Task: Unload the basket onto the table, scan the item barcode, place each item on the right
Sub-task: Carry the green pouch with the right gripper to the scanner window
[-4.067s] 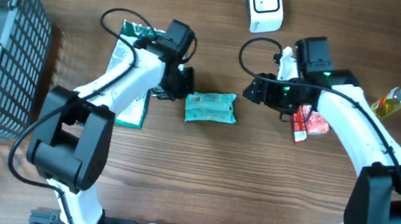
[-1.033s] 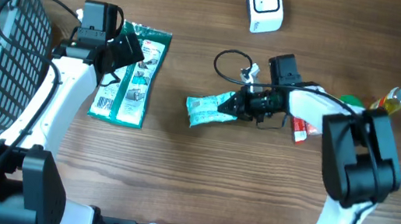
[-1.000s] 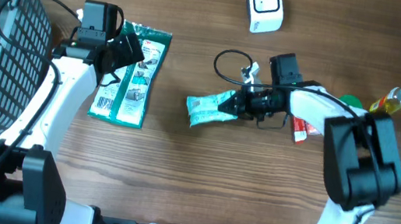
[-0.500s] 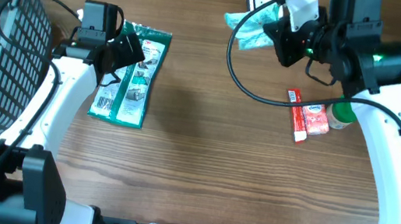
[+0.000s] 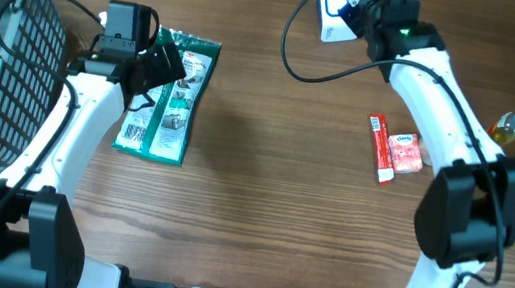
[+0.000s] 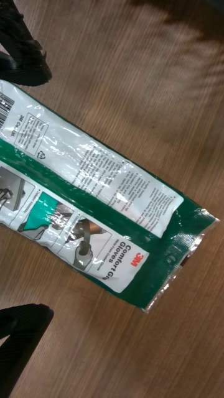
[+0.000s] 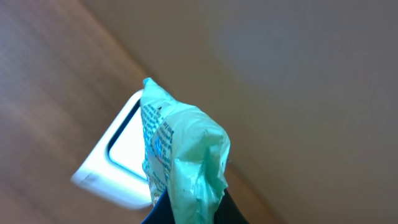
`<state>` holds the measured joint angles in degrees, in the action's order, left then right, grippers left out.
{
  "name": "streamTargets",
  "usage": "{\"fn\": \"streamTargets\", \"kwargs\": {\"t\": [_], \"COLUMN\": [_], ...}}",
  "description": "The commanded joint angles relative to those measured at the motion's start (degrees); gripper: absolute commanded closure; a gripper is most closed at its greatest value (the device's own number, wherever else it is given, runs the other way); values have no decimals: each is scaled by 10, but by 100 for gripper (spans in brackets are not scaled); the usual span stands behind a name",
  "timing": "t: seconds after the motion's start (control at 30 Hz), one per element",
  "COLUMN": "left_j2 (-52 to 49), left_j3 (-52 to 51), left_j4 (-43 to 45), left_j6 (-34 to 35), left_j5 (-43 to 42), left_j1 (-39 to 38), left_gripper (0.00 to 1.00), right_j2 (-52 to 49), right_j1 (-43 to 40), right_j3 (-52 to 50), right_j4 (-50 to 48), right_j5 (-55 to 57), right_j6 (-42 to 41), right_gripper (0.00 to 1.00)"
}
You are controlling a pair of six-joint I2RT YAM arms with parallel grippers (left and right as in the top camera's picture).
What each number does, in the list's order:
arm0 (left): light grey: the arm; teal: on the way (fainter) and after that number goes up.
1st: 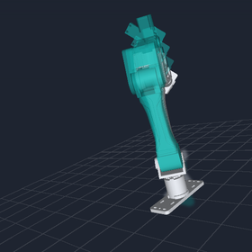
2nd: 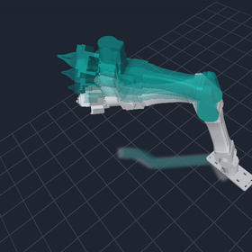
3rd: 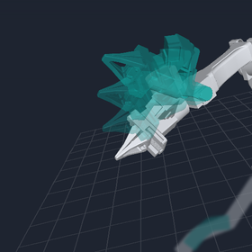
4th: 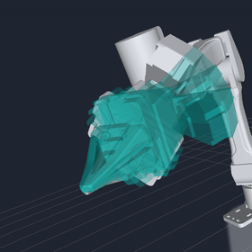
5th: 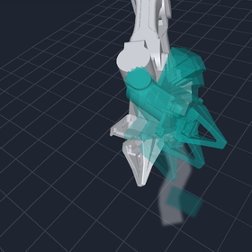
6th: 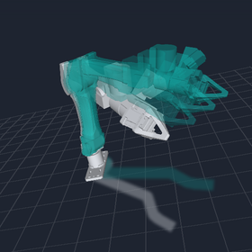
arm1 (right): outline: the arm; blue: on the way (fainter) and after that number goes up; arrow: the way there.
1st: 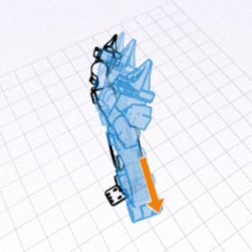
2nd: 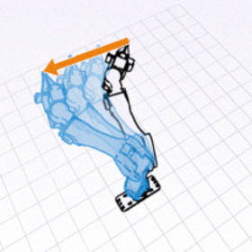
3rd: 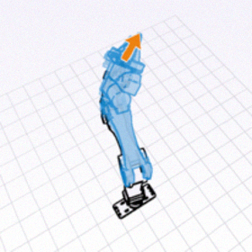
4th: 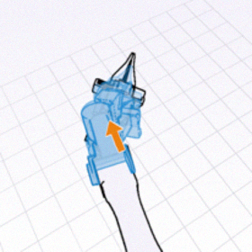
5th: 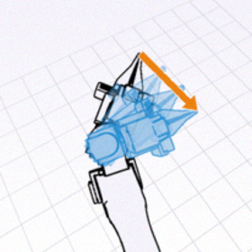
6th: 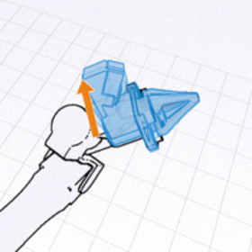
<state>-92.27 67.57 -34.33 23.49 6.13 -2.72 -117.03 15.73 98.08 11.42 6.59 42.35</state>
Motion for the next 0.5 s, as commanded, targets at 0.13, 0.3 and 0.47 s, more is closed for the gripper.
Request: {"fn": "streamTargets", "kwargs": {"t": [0.13, 0.3, 0.47], "left_j2": [-1, -1, -1], "left_j3": [4, 4, 4], "left_j4": [1, 1, 1], "left_j6": [10, 10, 10], "left_j5": [-1, -1, -1], "left_j1": [-1, -1, -1], "left_gripper": [0, 0, 0], "right_j2": [-61, -78, -91], "right_j1": [6, 8, 8], "right_j3": [8, 8, 8], "right_j4": [-107, -104, -51], "right_j5": [28, 33, 37], "right_j6": [130, 198, 206], "right_gripper": [96, 96, 96]}}
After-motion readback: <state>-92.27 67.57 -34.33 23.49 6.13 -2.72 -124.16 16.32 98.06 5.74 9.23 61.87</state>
